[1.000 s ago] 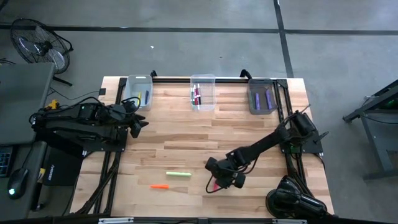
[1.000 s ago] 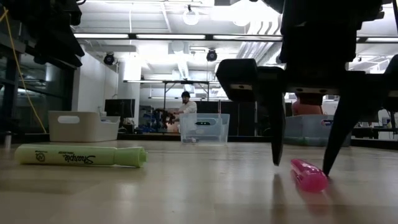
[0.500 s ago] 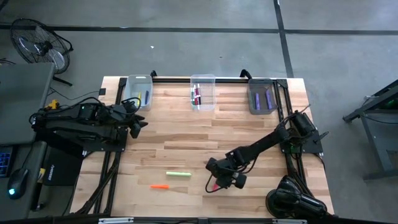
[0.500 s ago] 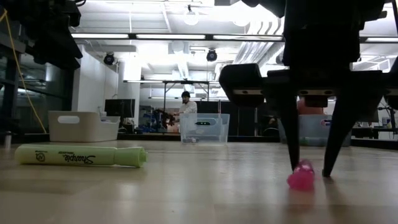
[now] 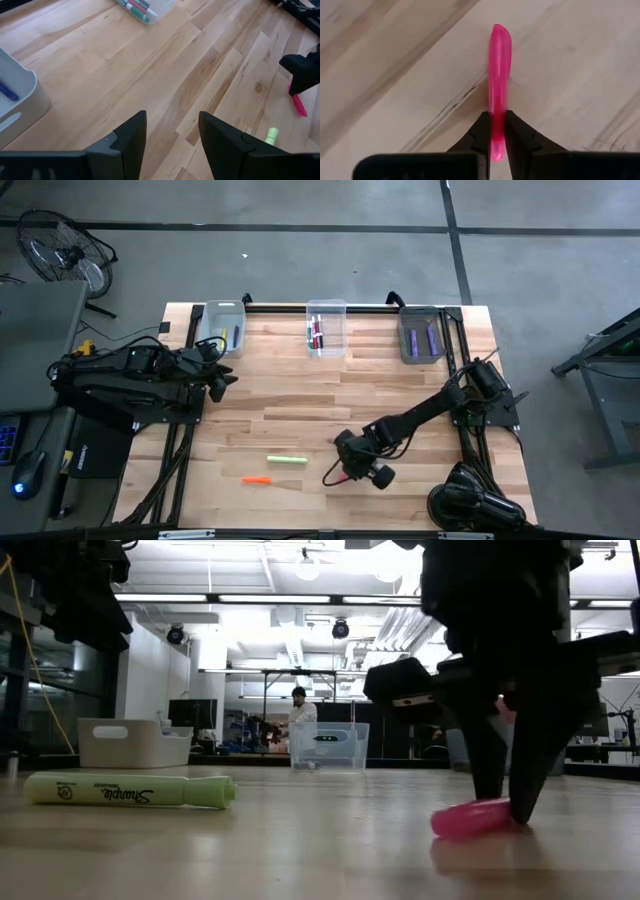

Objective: Pick & Place Markers
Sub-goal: Put the pink pen into the gray bin

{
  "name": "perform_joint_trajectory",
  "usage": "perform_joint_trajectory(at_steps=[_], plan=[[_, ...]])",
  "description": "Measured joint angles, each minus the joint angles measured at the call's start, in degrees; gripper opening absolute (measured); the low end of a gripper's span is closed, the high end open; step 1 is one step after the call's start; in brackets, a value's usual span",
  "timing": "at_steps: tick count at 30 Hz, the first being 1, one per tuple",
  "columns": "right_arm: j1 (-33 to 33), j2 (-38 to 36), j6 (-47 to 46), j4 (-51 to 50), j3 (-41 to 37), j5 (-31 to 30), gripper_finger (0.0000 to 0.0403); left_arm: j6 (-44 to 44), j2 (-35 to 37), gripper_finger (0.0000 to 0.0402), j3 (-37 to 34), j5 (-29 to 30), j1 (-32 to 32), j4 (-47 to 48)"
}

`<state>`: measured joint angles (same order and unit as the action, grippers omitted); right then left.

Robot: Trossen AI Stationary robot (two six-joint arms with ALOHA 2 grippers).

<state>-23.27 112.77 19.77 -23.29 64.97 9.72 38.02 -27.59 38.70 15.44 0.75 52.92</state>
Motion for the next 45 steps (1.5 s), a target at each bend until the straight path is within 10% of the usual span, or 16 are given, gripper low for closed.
perform_joint_trajectory(at_steps=[17,45], plan=[[-0.09,-1.46,-20.19,2.17,-0.2,-3.8,0.0024,0.0,0.0,0.0176,-0.02,0.0,0.0,-0.04],[5.45,-17.02,-34.89,17.45,-0.22,-32.25,0.0023,-3.91,-0.7,0.0176,-0.04,-1.29,0.02,-12.17]])
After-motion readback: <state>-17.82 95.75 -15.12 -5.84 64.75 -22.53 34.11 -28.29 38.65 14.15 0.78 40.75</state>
